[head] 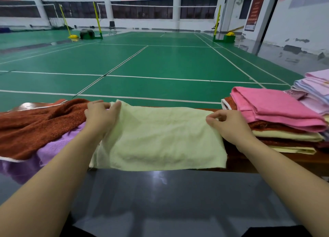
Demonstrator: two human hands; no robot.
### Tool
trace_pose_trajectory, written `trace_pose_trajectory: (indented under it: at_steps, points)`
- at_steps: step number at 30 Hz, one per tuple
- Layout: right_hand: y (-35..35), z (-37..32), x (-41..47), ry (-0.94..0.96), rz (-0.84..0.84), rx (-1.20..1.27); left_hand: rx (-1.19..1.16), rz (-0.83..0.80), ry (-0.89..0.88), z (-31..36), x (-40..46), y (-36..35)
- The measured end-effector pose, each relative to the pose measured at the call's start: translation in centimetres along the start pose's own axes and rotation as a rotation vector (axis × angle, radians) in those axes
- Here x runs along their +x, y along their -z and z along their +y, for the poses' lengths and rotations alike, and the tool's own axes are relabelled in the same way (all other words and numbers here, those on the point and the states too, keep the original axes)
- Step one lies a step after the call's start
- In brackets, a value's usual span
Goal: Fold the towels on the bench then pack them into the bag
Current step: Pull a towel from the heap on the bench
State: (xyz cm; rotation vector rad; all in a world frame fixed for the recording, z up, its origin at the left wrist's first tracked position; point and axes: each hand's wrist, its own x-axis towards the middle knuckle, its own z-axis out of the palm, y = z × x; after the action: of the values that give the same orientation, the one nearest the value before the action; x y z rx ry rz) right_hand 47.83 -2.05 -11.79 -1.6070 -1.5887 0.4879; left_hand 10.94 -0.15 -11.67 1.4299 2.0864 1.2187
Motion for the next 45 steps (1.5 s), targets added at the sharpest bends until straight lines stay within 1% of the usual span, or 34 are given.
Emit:
trace_pose_trajectory:
  at_steps: [3, 5, 7, 9, 11, 13, 15, 17, 19, 22, 24, 26, 29, 31, 32, 33, 34, 35, 36, 37, 38, 39, 40, 41, 42, 43, 44, 45]
  points:
    - [0.3, -0.7, 0.3, -0.021, 0.195, 0.267, -0.469, 0.038, 0.059, 0.9, -0.4, 0.6]
    - [0.7, -1.7, 0.6, -0.019, 0.29, 0.425, -0.733, 0.044, 0.116, 1.8, -0.3, 0.9]
    - [1.2, -2.7, 0.7, 0.012, 0.363, 0.592, -0.875, 0.04, 0.077, 2.8, -0.3, 1.5]
    - [1.8, -3.7, 0.5, 0.072, 0.442, 0.697, -0.944, 0.034, 0.007, 3.4, -0.1, 2.3]
    - [2.4, -4.4, 0.2, 0.144, 0.502, 0.746, -0.894, 0.077, -0.063, 3.7, 0.2, 3.0]
    - [2.9, -4.8, 0.0, 0.2, 0.533, 0.789, -0.8, 0.16, -0.132, 4.4, -0.2, 3.5]
    - [3.3, -4.9, -0.1, 0.244, 0.554, 0.807, -0.728, 0.187, -0.229, 5.4, -0.4, 3.6]
    - [3.6, -5.1, -0.4, 0.296, 0.568, 0.788, -0.668, 0.174, -0.317, 6.2, -0.5, 3.8]
    - [4.0, -5.4, -0.6, 0.346, 0.571, 0.781, -0.605, 0.123, -0.377, 6.4, -0.4, 3.9]
    - [4.1, -5.4, -0.9, 0.352, 0.555, 0.763, -0.474, 0.116, -0.4, 6.6, -0.6, 3.5]
    - [3.8, -5.2, -1.1, 0.333, 0.524, 0.736, -0.425, 0.123, -0.4, 6.8, -0.9, 3.1]
    - [3.3, -4.8, -1.1, 0.33, 0.465, 0.67, -0.419, 0.103, -0.362, 6.7, -0.6, 2.9]
    - [2.5, -3.7, -0.6, 0.291, 0.384, 0.498, -0.37, 0.057, -0.218, 5.8, 0.2, 3.1]
    - [1.7, -3.0, 0.0, 0.249, 0.328, 0.359, -0.363, -0.017, -0.115, 4.9, 0.6, 2.9]
    - [1.3, -2.7, 0.3, 0.211, 0.265, 0.304, -0.34, -0.054, -0.077, 4.4, 0.6, 2.6]
    - [0.8, -2.3, 0.6, 0.157, 0.175, 0.257, -0.279, -0.083, -0.044, 3.8, 0.7, 2.2]
    - [0.4, -2.0, 0.8, 0.089, 0.074, 0.19, -0.166, -0.099, -0.014, 3.2, 0.7, 1.7]
    - [0.0, -1.5, 1.0, 0.026, -0.014, 0.081, -0.015, -0.109, 0.015, 2.6, 0.8, 1.3]
    - [-0.3, -1.0, 1.0, -0.007, -0.066, -0.066, 0.153, -0.115, 0.037, 2.3, 0.8, 0.9]
    - [-0.4, -0.6, 1.1, -0.007, -0.064, -0.223, 0.304, -0.108, 0.041, 1.9, 0.8, 0.6]
    - [-0.5, -0.3, 1.1, 0.02, -0.022, -0.34, 0.412, -0.085, 0.017, 2.0, 0.5, 0.5]
    - [-0.5, -0.3, 1.1, 0.068, 0.031, -0.389, 0.459, -0.05, -0.032, 2.3, 0.2, 0.3]
    - [-0.6, -0.5, 1.2, 0.147, 0.068, -0.379, 0.452, -0.03, -0.1, 2.8, -0.3, 0.1]
    - [-0.8, -0.9, 1.2, 0.248, 0.07, -0.341, 0.413, -0.052, -0.176, 3.8, -1.1, -0.2]
    - [-1.1, -1.3, 1.2, 0.337, 0.015, -0.302, 0.36, -0.137, -0.222, 4.8, -1.9, -0.6]
    - [-1.5, -1.8, 1.0, 0.392, -0.096, -0.276, 0.321, -0.269, -0.236, 5.8, -2.9, -1.2]
    - [-2.0, -2.2, 0.7, 0.4, -0.249, -0.278, 0.318, -0.426, -0.22, 6.6, -3.9, -2.0]
    - [-2.6, -2.6, 0.2, 0.383, -0.407, -0.316, 0.392, -0.565, -0.207, 7.0, -4.7, -2.8]
